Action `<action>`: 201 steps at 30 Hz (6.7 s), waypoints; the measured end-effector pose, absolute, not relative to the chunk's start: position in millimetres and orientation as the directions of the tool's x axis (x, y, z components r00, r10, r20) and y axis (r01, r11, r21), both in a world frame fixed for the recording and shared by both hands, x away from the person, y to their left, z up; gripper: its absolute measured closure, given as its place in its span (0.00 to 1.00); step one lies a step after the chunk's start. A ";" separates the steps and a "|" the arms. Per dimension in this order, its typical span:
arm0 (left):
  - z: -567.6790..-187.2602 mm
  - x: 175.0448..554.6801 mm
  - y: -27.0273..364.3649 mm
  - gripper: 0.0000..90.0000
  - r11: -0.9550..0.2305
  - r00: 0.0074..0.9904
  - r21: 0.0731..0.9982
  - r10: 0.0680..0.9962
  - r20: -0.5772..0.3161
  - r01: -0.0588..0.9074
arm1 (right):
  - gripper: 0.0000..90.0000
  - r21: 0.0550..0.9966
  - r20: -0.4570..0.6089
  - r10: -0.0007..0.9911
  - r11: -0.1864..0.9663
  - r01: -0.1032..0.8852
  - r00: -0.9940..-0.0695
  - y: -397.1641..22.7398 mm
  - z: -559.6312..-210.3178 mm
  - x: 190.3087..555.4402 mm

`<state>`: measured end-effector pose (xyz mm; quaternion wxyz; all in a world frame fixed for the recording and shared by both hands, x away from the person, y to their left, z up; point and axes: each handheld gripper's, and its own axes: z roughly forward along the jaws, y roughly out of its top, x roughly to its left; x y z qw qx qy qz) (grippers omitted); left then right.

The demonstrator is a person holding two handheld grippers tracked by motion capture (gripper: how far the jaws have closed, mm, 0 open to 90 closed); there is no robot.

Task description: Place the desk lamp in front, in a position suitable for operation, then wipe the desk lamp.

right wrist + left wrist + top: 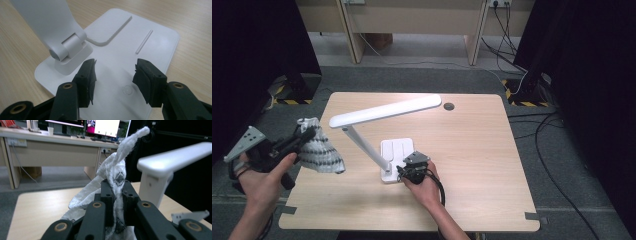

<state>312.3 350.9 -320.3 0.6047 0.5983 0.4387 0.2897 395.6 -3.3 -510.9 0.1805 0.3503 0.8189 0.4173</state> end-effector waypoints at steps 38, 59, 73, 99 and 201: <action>-234.1 324.9 318.3 0.92 0.110 0.545 0.994 0.834 -0.090 -0.005 | 0.56 0.820 0.025 0.727 0.378 0.430 -0.687 -3.3 -515.9 396.8; -262.3 352.8 259.1 0.92 0.073 0.608 0.988 0.781 -0.141 0.136 | 0.56 0.821 0.023 0.726 0.379 0.427 -0.688 -3.1 -516.0 397.0; -263.0 355.1 247.0 0.92 0.058 0.600 0.987 0.788 -0.136 0.147 | 0.57 0.819 0.013 0.730 0.384 0.426 -0.683 -2.1 -515.7 395.9; -258.5 362.3 217.7 0.92 0.041 0.637 0.988 0.760 -0.128 0.150 | 0.58 0.820 0.020 0.731 0.378 0.429 -0.682 -1.7 -515.7 395.1; -238.0 392.7 104.7 0.92 -0.012 0.750 0.985 0.650 -0.123 0.171 | 0.60 0.819 0.021 0.727 0.381 0.429 -0.686 -1.3 -515.8 394.5</action>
